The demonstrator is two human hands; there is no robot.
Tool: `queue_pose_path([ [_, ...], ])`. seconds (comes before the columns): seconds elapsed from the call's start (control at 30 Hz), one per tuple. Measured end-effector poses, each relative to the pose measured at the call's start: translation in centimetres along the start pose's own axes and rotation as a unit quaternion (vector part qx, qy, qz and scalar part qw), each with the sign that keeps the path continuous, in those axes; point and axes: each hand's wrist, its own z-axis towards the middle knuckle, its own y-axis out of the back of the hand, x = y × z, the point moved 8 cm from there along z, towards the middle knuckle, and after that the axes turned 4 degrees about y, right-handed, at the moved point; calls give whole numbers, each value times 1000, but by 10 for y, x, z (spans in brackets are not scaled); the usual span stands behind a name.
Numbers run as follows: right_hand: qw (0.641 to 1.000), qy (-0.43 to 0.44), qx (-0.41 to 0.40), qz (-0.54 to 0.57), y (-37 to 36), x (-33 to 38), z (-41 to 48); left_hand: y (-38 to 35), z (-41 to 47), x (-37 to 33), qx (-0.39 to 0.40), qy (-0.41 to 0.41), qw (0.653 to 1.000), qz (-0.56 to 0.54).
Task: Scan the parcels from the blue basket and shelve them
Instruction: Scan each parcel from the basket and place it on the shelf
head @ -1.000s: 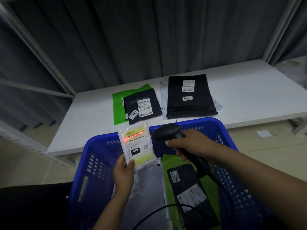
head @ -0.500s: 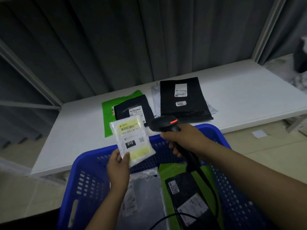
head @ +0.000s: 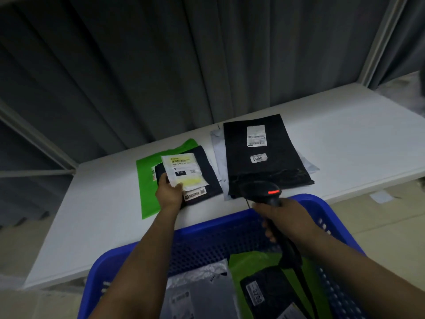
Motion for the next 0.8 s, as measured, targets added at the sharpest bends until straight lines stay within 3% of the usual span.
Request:
queue_pose_path([
  [0.1,1000,4,-3,-24,4,-4,1,-14,14,14,21,-16,992,127],
  [0.17,999,9,-5,-39,6,-6,1,-25,20,29,64,-28,958,277],
  [0.27,997,17,-9,-76,8,-6,-1,-29,19,33,98,-36,927,361],
  [0.37,992,34,-12,-122,11,-3,-9,-26,0,15,113,-71,928,347],
  [0.5,977,59,-11,-207,19,-5,-29,-17,-69,-17,129,-167,957,197],
  [0.63,966,48,-15,-254,37,-31,-51,-28,-162,-13,195,-277,921,190],
  [0.73,967,16,-31,-251,52,-66,-69,-40,-227,12,185,-368,887,210],
  [0.8,969,-6,-33,-244,60,-91,-80,-63,-258,50,233,-352,882,211],
])
